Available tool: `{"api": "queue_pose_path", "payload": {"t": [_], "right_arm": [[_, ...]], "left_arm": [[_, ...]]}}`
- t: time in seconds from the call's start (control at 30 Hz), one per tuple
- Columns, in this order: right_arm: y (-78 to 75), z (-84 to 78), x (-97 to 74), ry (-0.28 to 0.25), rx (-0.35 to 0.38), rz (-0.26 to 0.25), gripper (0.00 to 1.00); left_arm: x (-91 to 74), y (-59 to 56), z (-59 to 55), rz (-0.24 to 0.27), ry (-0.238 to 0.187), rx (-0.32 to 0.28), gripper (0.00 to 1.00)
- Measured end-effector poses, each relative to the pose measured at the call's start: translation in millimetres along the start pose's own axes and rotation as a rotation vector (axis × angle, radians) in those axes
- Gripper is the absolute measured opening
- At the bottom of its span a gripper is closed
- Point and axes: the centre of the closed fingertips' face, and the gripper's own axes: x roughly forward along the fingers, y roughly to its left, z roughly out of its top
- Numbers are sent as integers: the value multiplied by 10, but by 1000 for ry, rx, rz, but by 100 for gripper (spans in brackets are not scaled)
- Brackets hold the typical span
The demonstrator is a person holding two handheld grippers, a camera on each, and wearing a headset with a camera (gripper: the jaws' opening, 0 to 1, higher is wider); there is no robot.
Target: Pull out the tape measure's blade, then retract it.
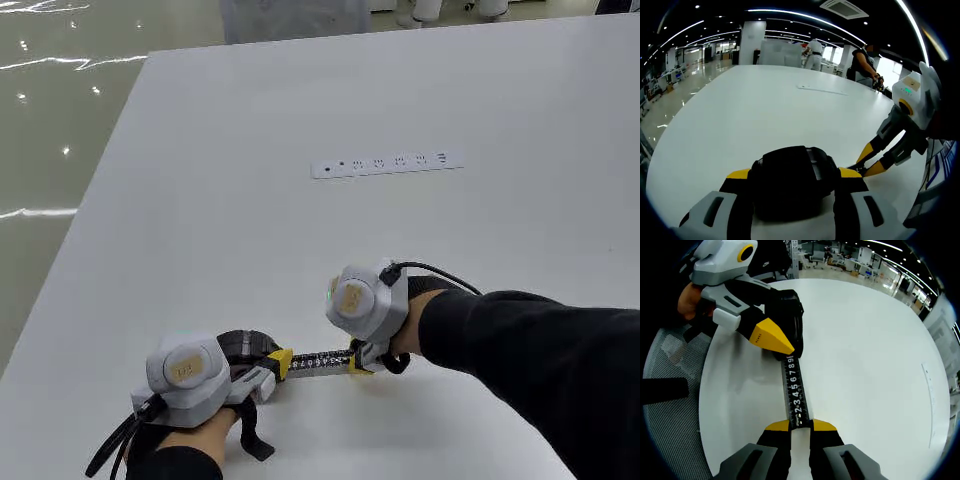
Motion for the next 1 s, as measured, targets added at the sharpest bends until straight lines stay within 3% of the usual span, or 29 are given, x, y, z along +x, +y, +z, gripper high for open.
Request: {"api": "queue_pose_path", "payload": {"t": [1.0], "right_arm": [[8,86,28,-24,-9,11,8]], "left_arm": [[-3,-7,-4,-17,6,-10,60]]}}
